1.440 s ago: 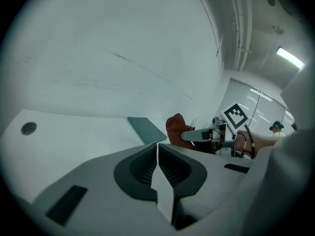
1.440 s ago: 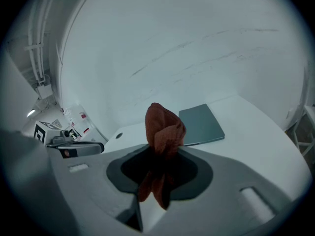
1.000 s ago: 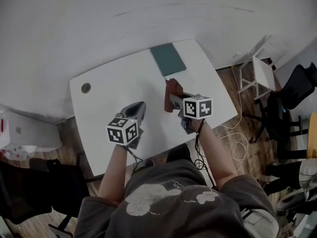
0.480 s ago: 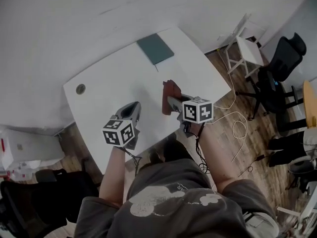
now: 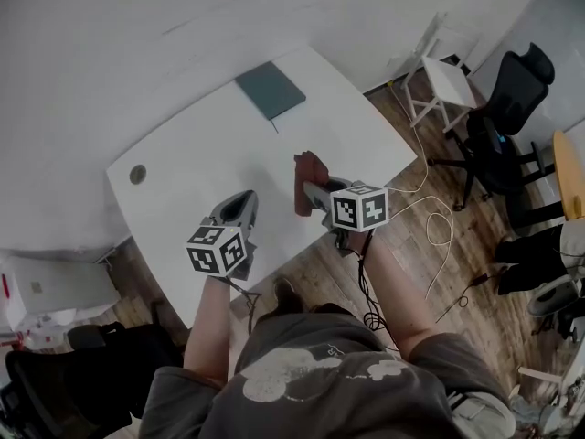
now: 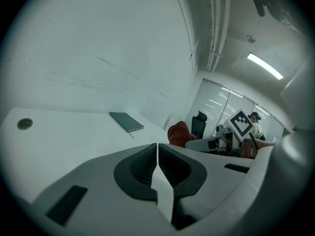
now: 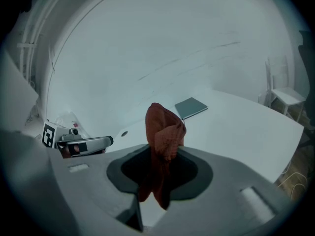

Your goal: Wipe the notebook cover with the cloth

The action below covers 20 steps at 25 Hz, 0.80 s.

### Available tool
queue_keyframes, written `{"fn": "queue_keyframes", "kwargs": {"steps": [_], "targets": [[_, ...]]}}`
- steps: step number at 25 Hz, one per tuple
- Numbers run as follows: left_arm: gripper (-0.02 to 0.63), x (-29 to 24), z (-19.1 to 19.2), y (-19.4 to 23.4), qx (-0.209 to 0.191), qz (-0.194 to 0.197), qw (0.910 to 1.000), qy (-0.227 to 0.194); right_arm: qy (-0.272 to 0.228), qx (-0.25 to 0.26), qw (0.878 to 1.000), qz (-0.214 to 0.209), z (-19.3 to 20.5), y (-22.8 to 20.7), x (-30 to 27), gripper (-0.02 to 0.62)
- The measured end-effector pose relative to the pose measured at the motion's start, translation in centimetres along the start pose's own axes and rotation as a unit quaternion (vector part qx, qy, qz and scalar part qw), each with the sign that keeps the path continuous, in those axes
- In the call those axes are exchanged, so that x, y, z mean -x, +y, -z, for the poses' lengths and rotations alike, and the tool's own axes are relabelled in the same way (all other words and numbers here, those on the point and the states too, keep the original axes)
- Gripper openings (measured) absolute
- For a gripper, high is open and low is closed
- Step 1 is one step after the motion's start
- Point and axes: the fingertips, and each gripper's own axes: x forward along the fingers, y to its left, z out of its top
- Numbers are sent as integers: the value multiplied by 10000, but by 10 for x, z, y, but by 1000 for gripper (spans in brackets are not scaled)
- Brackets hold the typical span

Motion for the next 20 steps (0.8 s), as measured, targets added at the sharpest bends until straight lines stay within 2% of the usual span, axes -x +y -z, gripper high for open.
{"fn": "queue_keyframes", "kwargs": {"steps": [8, 20], "targets": [[5, 4, 8, -24, -15, -115, 9999, -90, -100, 66, 9995, -278, 7, 8, 16, 106], [5, 44, 31, -82, -59, -342, 9991, -250, -181, 340, 9975, -591, 33, 37, 77, 106]]}}
